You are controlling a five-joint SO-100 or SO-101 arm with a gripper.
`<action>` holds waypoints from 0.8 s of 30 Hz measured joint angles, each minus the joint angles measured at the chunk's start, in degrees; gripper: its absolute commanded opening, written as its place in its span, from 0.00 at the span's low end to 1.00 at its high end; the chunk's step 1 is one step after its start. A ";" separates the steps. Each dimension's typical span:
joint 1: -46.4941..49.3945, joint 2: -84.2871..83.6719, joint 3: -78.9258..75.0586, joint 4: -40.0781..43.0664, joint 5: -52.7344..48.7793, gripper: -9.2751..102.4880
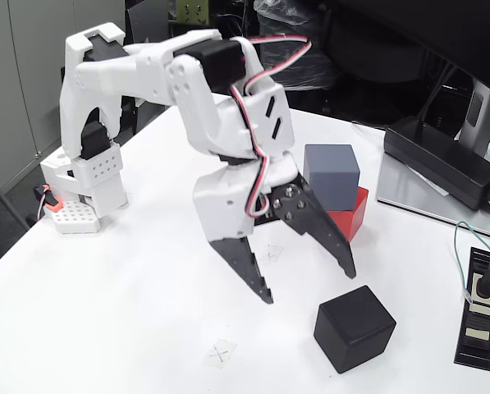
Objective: Stack the three blocks in an ordered color.
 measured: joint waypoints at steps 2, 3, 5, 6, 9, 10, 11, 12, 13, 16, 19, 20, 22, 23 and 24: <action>0.00 -2.29 0.00 -1.85 -2.81 0.36; -0.09 -2.90 0.00 -2.64 -4.48 0.36; -0.18 -3.43 0.00 -3.78 -8.26 0.36; -0.18 -3.43 0.00 -4.22 -10.46 0.36; -0.18 -3.43 0.00 -5.19 -16.79 0.36; -0.18 -3.52 0.00 -5.63 -18.19 0.36; -0.18 -3.87 -0.18 -6.24 -19.16 0.36; -0.18 -4.22 -0.62 -7.12 -19.86 0.36; -0.18 -4.48 -1.05 -8.09 -20.39 0.36; -0.18 -6.06 -3.08 -10.81 -20.83 0.36; -0.97 -8.44 -4.57 -11.95 -20.83 0.36; -1.85 -9.23 -5.27 -12.13 -20.83 0.36; -4.13 -10.63 -6.15 -12.22 -20.83 0.36; -4.48 -11.07 -6.33 -12.22 -20.83 0.36; -4.75 -11.16 -6.33 -12.22 -20.83 0.36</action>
